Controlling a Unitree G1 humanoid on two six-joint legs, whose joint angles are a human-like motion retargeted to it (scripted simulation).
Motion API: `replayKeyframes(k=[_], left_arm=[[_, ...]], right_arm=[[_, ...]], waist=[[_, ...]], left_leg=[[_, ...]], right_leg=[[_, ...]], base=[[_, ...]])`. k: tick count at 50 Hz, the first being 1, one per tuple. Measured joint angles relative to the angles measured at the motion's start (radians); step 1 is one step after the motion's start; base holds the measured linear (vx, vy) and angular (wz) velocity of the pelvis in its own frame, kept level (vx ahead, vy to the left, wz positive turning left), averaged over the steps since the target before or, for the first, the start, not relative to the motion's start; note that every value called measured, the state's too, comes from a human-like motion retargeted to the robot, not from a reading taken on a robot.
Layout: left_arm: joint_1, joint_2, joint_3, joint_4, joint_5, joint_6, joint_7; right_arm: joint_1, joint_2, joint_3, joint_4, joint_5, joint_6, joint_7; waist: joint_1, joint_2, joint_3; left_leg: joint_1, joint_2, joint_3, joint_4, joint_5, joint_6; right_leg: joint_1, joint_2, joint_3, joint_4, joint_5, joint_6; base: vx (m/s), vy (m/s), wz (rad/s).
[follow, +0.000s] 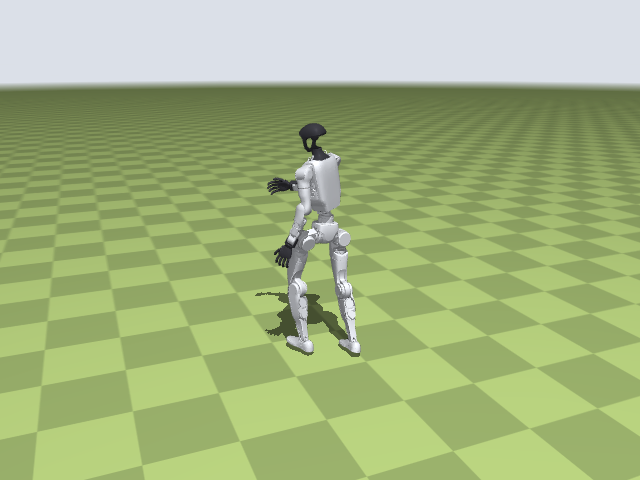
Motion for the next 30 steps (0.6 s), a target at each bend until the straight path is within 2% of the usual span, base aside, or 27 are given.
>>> replayKeyframes(k=[3,5,7,10,13,15,17,18,20,21,23,25,27,28,30], left_arm=[[-0.076,0.023,0.021,-0.009,-0.035,-0.024,0.078],[-0.126,0.040,0.014,-0.029,-0.037,-0.037,0.118],[-0.173,0.040,0.005,-0.046,-0.006,-0.029,0.126],[-0.275,0.000,0.010,-0.007,0.035,0.003,0.135],[-0.401,-0.045,0.000,0.139,0.031,0.051,0.212],[-0.498,-0.061,-0.058,0.255,0.057,0.093,0.238],[-0.523,-0.050,-0.158,0.272,0.105,0.103,0.183],[-0.503,-0.034,-0.202,0.241,0.118,0.086,0.146],[-0.436,0.001,-0.227,0.154,0.139,0.036,0.073],[-0.388,0.010,-0.205,0.116,0.096,-0.001,0.062],[-0.298,0.016,-0.151,0.070,-0.010,-0.069,0.059],[-0.225,0.016,-0.110,0.070,-0.087,-0.118,0.077],[-0.185,0.021,-0.103,0.079,-0.080,-0.126,0.091],[-0.166,0.034,-0.107,0.081,-0.058,-0.124,0.093],[-0.122,0.066,-0.130,0.074,-0.026,-0.113,0.081]], right_arm=[[-0.026,-0.002,0.035,0.075,0.033,-0.036,-0.031],[-0.009,0.005,0.040,0.136,0.025,-0.061,-0.104],[0.041,-0.001,0.029,0.187,-0.055,-0.058,-0.189],[0.124,-0.032,0.005,0.289,-0.211,-0.014,-0.300],[0.218,-0.030,-0.017,0.459,-0.245,0.045,-0.383],[0.271,-0.020,-0.047,0.581,-0.202,0.072,-0.388],[0.353,-0.019,-0.077,0.628,-0.157,0.083,-0.329],[0.414,-0.020,-0.094,0.623,-0.150,0.079,-0.300],[0.541,-0.052,-0.107,0.576,-0.154,0.064,-0.212],[0.610,-0.068,-0.116,0.554,-0.175,0.050,-0.186],[0.749,-0.095,-0.140,0.531,-0.221,0.025,-0.145],[0.884,-0.100,-0.177,0.550,-0.258,0.008,-0.131],[0.975,-0.101,-0.219,0.611,-0.283,0.010,-0.110],[1.009,-0.096,-0.232,0.647,-0.300,0.016,-0.089],[1.070,-0.086,-0.247,0.715,-0.336,0.034,-0.022]], waist=[[0.001,-0.081,0.013],[0.003,-0.111,0.049],[0.018,-0.091,0.104],[0.030,-0.054,0.176],[-0.020,0.010,0.244],[-0.089,0.052,0.284],[-0.191,0.082,0.289],[-0.254,0.095,0.285],[-0.350,0.128,0.214],[-0.398,0.148,0.177],[-0.486,0.187,0.108],[-0.554,0.215,0.050],[-0.596,0.161,0.008],[-0.596,0.145,-0.012],[-0.595,0.122,-0.042]], left_leg=[[-0.072,-0.054,-0.059,0.023,-0.001,-0.014],[-0.114,-0.067,-0.080,0.077,-0.006,-0.033],[-0.108,-0.053,-0.102,0.129,-0.057,-0.024],[-0.146,-0.071,-0.158,0.260,-0.147,0.029],[-0.161,-0.080,-0.220,0.426,-0.239,0.018],[-0.130,-0.071,-0.249,0.468,-0.278,-0.006],[-0.067,-0.042,-0.272,0.427,-0.283,-0.029],[-0.010,-0.020,-0.287,0.374,-0.273,-0.046],[0.050,0.049,-0.283,0.243,-0.202,-0.067],[0.100,0.083,-0.288,0.153,-0.124,-0.085],[0.197,0.143,-0.311,-0.019,0.082,-0.134],[0.285,0.187,-0.347,-0.159,0.337,-0.214],[0.344,0.089,-0.311,-0.210,0.532,-0.214],[0.355,0.076,-0.267,-0.195,0.579,-0.214],[0.367,0.096,-0.207,-0.096,0.569,-0.214]], right_leg=[[-0.024,-0.028,-0.095,0.019,-0.021,-0.023],[-0.057,-0.047,-0.152,0.118,-0.041,-0.070],[-0.136,-0.072,-0.181,0.374,-0.051,-0.151],[-0.391,-0.151,-0.150,0.914,0.000,-0.248],[-0.583,-0.239,-0.145,1.222,-0.060,-0.267],[-0.688,-0.314,-0.156,1.281,-0.100,-0.280],[-0.784,-0.354,-0.156,1.237,-0.073,-0.252],[-0.811,-0.371,-0.163,1.197,-0.039,-0.215],[-0.890,-0.341,-0.169,1.041,0.004,-0.182],[-0.887,-0.335,-0.197,0.937,0.036,-0.154],[-0.839,-0.325,-0.267,0.699,0.101,-0.099],[-0.744,-0.306,-0.326,0.424,0.159,-0.040],[-0.680,-0.375,-0.241,0.172,0.217,0.037],[-0.660,-0.362,-0.195,0.052,0.241,0.038],[-0.607,-0.339,-0.115,-0.089,0.227,0.038]], base=[[0.40,0.07,1.88],[0.41,0.04,1.92],[0.43,0.04,1.50],[0.42,0.01,1.23],[0.49,-0.08,1.14],[0.59,-0.14,0.85],[0.73,-0.21,0.72],[0.84,-0.29,0.48],[0.89,-0.37,-0.09],[0.97,-0.47,-0.23],[1.08,-0.58,0.06],[1.13,-0.62,0.31],[1.07,-0.52,0.05],[1.00,-0.77,-0.52],[1.05,-0.96,-0.68]])
